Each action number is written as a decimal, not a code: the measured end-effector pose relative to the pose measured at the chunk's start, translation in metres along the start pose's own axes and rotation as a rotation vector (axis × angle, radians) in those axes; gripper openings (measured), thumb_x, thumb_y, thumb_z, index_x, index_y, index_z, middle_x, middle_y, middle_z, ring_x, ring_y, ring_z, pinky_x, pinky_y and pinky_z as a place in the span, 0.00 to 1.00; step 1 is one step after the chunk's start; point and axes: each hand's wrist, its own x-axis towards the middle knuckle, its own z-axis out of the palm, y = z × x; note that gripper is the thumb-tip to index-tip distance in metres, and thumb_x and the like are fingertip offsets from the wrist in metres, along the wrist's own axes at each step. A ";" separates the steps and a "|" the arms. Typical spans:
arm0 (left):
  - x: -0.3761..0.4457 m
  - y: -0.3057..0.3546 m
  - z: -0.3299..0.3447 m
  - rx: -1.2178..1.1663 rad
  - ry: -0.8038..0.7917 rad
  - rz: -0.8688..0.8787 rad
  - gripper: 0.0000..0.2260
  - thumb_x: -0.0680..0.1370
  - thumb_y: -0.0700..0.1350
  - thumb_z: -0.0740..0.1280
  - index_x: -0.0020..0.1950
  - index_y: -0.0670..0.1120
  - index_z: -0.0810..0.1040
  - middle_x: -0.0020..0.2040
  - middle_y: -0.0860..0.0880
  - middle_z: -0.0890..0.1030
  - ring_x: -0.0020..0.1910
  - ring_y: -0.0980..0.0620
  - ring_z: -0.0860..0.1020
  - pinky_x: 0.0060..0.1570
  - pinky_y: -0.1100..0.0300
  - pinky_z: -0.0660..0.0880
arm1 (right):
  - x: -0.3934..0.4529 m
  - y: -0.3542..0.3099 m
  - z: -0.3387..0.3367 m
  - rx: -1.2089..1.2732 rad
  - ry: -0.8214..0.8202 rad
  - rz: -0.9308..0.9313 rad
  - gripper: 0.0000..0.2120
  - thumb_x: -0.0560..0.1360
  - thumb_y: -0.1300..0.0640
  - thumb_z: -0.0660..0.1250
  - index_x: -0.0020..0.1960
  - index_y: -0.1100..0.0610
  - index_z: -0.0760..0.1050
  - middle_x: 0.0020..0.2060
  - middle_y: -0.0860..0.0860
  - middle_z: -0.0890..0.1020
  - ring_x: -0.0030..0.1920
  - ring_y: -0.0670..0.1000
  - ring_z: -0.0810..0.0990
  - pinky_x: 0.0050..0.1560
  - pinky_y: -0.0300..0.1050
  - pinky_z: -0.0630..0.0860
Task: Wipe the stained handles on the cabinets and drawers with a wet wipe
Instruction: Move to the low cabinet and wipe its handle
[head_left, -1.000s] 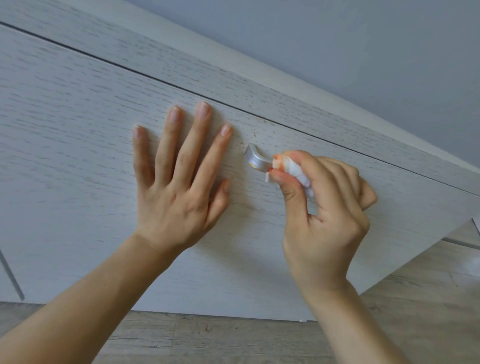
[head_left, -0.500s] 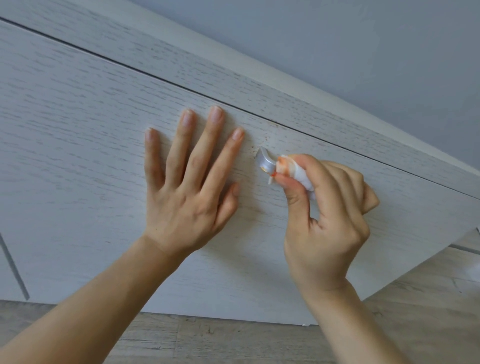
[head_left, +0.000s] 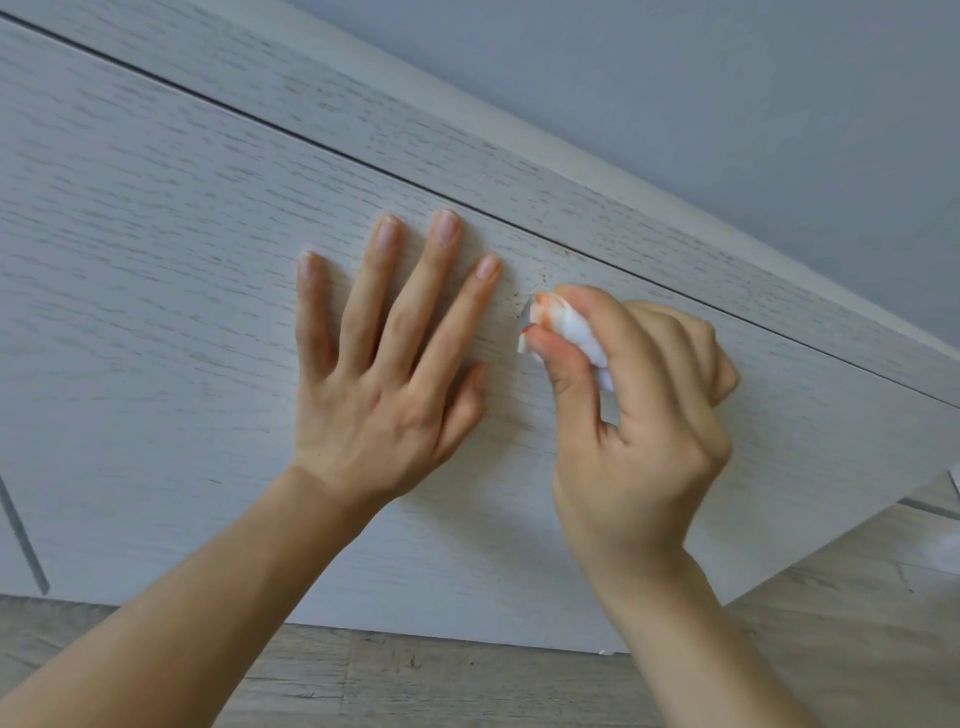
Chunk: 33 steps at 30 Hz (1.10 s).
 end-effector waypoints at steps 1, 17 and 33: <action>0.000 -0.001 0.000 -0.002 0.000 0.003 0.27 0.80 0.51 0.54 0.77 0.45 0.54 0.73 0.43 0.59 0.73 0.41 0.54 0.72 0.42 0.46 | -0.001 0.000 0.001 0.003 0.006 -0.006 0.07 0.76 0.55 0.67 0.50 0.58 0.81 0.41 0.41 0.75 0.43 0.47 0.75 0.48 0.46 0.68; 0.000 -0.001 -0.001 -0.026 -0.004 0.008 0.27 0.79 0.50 0.55 0.77 0.44 0.55 0.74 0.43 0.59 0.74 0.42 0.54 0.72 0.42 0.46 | -0.005 0.000 -0.014 0.075 0.025 0.162 0.07 0.76 0.55 0.68 0.52 0.57 0.78 0.42 0.44 0.77 0.43 0.44 0.74 0.47 0.48 0.72; -0.003 -0.006 -0.003 -0.018 -0.017 0.052 0.28 0.78 0.51 0.56 0.77 0.44 0.56 0.74 0.42 0.58 0.76 0.43 0.51 0.72 0.42 0.45 | -0.008 -0.003 -0.013 0.073 0.136 0.234 0.05 0.77 0.54 0.68 0.53 0.51 0.76 0.42 0.41 0.78 0.42 0.42 0.74 0.47 0.52 0.74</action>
